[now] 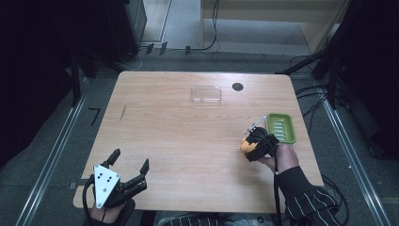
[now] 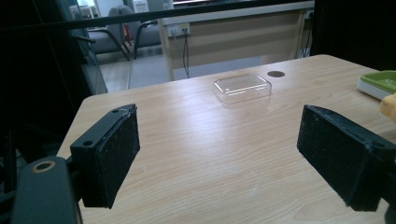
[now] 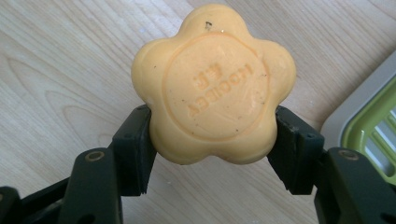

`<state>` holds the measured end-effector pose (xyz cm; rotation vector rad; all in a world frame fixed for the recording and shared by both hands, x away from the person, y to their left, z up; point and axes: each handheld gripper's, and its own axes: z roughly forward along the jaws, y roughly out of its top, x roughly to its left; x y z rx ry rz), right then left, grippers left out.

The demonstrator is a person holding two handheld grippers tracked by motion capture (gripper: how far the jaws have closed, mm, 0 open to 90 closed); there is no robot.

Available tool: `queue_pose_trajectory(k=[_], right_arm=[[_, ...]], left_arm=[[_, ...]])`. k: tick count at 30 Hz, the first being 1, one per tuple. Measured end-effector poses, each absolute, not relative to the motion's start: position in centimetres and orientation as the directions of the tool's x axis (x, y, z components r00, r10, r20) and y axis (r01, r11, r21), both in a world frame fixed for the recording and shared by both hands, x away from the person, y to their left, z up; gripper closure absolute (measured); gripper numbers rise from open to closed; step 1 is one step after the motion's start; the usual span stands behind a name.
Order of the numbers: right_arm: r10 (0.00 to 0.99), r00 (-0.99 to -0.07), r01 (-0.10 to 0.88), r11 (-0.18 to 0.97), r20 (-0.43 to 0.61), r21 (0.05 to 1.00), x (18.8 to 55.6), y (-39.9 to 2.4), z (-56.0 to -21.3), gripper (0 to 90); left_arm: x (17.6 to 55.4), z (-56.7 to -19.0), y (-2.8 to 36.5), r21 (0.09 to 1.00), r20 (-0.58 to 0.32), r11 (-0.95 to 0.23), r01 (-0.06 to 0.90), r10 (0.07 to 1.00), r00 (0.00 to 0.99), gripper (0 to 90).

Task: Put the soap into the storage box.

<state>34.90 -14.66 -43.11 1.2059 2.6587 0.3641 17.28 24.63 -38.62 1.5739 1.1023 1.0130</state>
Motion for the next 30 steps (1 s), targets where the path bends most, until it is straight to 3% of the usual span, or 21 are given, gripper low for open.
queue_pose_trajectory(k=[30], right_arm=[[0.812, -0.573, 0.746, 0.574, -0.114, 0.338, 36.3, -17.5, -42.0, 39.7]], left_arm=[[17.3, -38.6, 24.6, 0.967, 0.111, -0.164, 0.193, 0.96, 0.257, 13.7]])
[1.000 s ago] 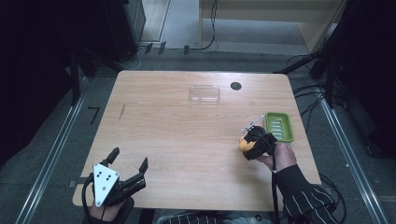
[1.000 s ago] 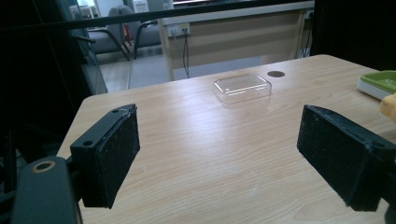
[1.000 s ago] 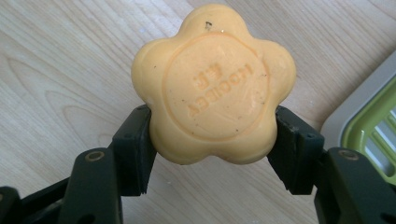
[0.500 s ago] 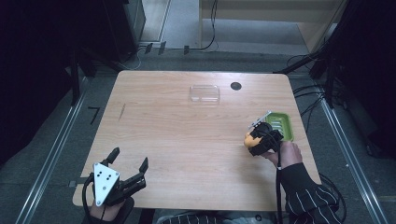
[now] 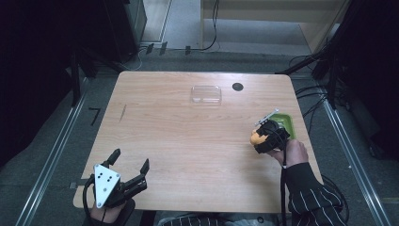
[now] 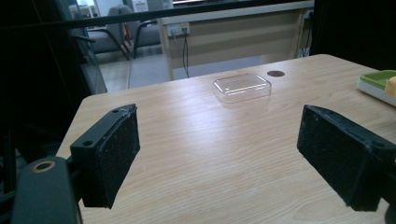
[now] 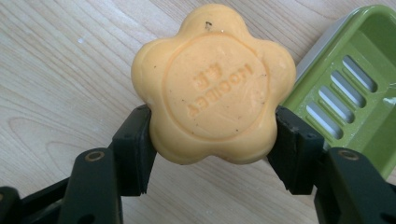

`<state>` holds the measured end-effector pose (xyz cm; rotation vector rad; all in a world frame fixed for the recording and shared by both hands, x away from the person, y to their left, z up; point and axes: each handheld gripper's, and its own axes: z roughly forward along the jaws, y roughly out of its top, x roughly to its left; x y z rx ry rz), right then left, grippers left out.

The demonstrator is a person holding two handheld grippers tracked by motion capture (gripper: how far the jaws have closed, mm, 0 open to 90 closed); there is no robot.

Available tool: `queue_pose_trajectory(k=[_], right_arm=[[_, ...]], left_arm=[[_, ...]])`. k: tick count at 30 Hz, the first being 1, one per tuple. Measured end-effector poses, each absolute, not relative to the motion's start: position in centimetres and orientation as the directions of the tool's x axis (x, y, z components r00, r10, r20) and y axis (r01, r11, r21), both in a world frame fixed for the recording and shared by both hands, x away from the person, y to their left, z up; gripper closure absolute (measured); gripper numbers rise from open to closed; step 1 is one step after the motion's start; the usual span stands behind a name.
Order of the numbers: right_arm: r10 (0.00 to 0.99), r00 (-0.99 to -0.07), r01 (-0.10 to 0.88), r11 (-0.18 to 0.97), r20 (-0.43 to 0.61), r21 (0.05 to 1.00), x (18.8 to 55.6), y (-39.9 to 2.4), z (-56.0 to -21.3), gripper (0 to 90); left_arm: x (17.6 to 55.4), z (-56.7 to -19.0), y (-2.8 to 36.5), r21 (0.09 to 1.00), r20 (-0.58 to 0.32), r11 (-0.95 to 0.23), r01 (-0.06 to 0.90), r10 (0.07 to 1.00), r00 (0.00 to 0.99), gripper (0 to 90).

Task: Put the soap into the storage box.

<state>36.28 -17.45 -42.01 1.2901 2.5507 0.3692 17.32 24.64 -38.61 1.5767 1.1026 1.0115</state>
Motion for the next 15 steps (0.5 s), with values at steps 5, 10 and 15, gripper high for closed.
queue_pose_trajectory(k=[5, 10, 15], right_arm=[[0.824, -0.556, 0.755, 0.557, -0.113, 0.347, 36.5, -17.9, -41.8, 39.7], [0.831, -0.544, 0.76, 0.548, -0.117, 0.349, 36.8, -18.3, -41.5, 39.7], [0.839, -0.53, 0.766, 0.537, -0.126, 0.352, 37.1, -18.7, -41.3, 39.7]], left_arm=[[17.3, -38.6, 24.7, 0.968, 0.11, -0.162, 0.193, 0.96, 0.256, 13.7], [17.3, -38.6, 24.6, 0.968, 0.11, -0.163, 0.193, 0.96, 0.257, 13.6], [17.3, -38.6, 24.6, 0.968, 0.11, -0.163, 0.193, 0.96, 0.257, 13.6]])
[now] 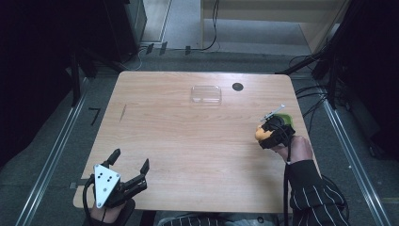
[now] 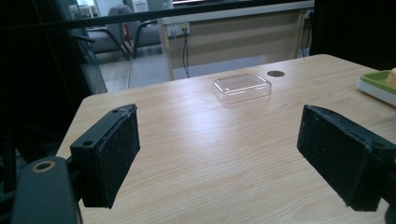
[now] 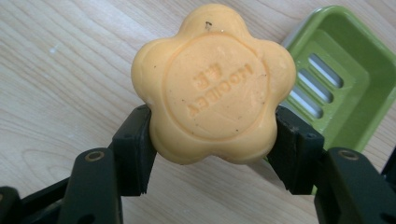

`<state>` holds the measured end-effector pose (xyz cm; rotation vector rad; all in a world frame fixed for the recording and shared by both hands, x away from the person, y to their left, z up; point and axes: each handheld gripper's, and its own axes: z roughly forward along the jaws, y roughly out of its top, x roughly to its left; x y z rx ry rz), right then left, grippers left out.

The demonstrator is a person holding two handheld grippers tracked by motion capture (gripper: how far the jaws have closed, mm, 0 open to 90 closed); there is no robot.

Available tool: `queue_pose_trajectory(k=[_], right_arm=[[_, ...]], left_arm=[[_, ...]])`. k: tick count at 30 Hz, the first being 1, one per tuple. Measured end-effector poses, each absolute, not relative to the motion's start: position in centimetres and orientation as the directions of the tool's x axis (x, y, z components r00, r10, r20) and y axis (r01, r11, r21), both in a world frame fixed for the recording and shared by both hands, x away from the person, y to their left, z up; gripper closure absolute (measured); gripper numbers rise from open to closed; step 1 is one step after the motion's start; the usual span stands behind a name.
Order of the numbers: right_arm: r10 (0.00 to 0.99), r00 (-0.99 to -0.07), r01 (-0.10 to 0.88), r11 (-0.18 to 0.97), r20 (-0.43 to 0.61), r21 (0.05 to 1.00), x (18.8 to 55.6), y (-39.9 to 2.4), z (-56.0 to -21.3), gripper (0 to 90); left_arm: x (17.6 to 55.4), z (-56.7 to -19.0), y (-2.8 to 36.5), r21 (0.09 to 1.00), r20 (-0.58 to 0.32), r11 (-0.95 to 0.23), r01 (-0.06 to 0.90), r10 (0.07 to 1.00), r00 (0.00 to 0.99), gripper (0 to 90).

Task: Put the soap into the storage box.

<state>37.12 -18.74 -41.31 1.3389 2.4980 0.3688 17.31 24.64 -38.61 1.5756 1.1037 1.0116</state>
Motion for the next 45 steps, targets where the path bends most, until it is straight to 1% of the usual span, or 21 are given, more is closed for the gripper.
queue_pose_trajectory(k=[17, 28, 45], right_arm=[[0.865, -0.488, 0.785, 0.494, -0.119, 0.374, 38.5, -20.6, -40.8, 39.7], [0.892, -0.435, 0.81, 0.446, -0.119, 0.381, 39.4, -22.4, -40.9, 39.7], [0.912, -0.395, 0.834, 0.408, -0.113, 0.371, 40.9, -23.9, -41.4, 39.7]], left_arm=[[17.3, -38.6, 24.6, 0.967, 0.112, -0.164, 0.194, 0.96, 0.255, 13.6], [17.4, -38.6, 24.6, 0.967, 0.113, -0.165, 0.193, 0.96, 0.256, 13.7], [17.3, -38.6, 24.6, 0.967, 0.115, -0.167, 0.193, 0.96, 0.257, 13.6]])
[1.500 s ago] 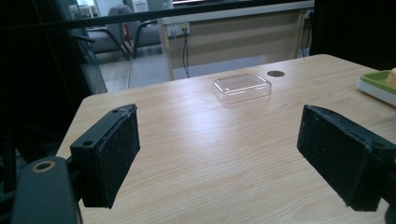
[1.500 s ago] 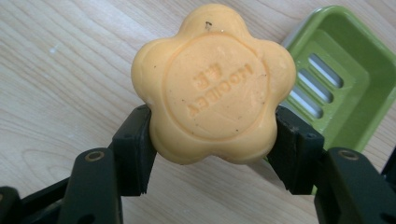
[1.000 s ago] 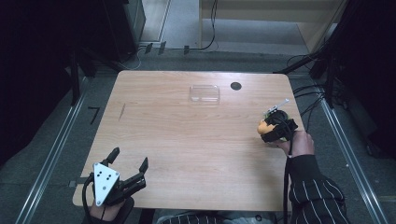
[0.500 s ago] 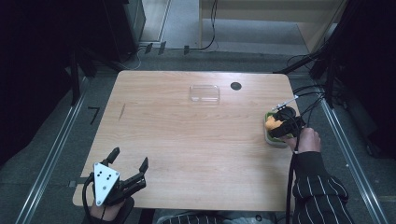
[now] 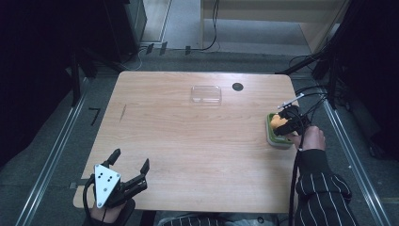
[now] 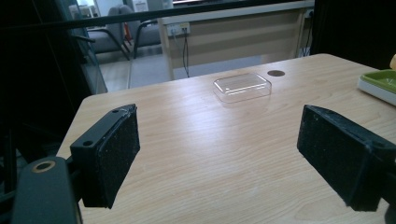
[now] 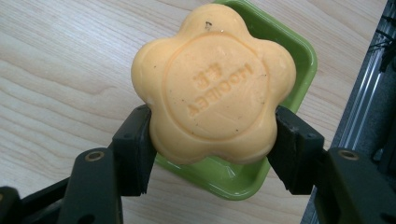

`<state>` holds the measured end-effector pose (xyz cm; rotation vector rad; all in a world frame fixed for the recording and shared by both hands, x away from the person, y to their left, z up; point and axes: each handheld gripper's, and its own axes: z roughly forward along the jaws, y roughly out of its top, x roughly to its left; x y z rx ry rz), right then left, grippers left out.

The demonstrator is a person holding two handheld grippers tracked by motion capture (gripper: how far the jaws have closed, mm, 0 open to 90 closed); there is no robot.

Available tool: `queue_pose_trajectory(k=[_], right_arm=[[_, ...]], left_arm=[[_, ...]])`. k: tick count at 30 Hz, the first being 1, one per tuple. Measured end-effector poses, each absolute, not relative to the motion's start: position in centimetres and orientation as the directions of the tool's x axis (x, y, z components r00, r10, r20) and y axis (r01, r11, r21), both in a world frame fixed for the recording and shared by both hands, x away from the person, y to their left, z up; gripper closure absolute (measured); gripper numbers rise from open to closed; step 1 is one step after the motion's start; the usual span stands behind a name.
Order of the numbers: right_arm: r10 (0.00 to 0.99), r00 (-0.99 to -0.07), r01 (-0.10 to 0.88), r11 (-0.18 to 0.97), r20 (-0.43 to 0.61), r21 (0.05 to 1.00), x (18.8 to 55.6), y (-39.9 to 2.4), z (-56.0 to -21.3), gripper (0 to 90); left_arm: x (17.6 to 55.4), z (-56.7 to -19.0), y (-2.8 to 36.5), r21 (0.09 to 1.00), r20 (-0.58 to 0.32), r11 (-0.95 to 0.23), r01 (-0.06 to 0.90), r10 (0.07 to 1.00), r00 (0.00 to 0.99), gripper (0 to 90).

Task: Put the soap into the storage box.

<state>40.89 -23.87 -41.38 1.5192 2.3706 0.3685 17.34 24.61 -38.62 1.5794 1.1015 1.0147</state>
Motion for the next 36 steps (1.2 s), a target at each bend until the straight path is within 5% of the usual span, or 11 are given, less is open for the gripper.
queue_pose_trajectory(k=[36], right_arm=[[0.913, -0.385, 0.866, 0.408, -0.133, 0.29, 43.1, -24.7, -43.8, 39.6]], left_arm=[[17.3, -38.6, 24.5, 0.966, 0.118, -0.171, 0.192, 0.959, 0.257, 13.6]])
